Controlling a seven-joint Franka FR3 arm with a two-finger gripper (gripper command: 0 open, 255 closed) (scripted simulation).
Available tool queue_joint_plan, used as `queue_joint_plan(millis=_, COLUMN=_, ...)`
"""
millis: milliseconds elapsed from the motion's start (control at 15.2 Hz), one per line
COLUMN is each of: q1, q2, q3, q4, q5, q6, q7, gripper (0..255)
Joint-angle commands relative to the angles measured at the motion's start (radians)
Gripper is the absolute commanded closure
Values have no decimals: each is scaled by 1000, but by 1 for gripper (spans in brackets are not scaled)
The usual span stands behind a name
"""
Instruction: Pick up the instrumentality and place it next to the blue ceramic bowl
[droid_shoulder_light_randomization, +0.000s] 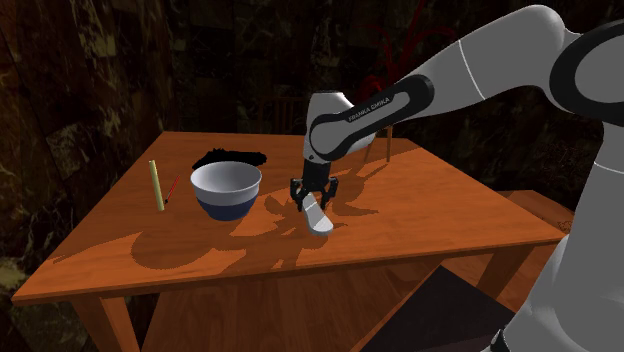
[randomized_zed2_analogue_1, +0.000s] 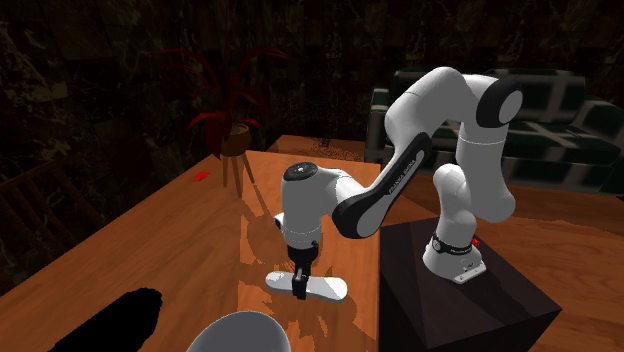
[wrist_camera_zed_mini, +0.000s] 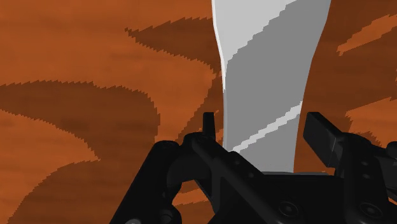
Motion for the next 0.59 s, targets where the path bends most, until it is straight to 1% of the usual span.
queue_joint_plan(millis=0, q1=0, q2=0, q3=0, q4=0, q5=0, q6=0, q7=0, gripper=255)
queue_joint_plan(millis=66, q1=0, q2=0, q3=0, q4=0, q5=0, q6=0, q7=0, gripper=0)
queue_joint_plan(millis=396, q1=0, q2=0, q3=0, q4=0, q5=0, q6=0, q7=0, gripper=0)
queue_joint_plan(millis=528, q1=-1, q2=-35, q3=0, q4=27, q5=3, q6=-61, q7=-2, gripper=0)
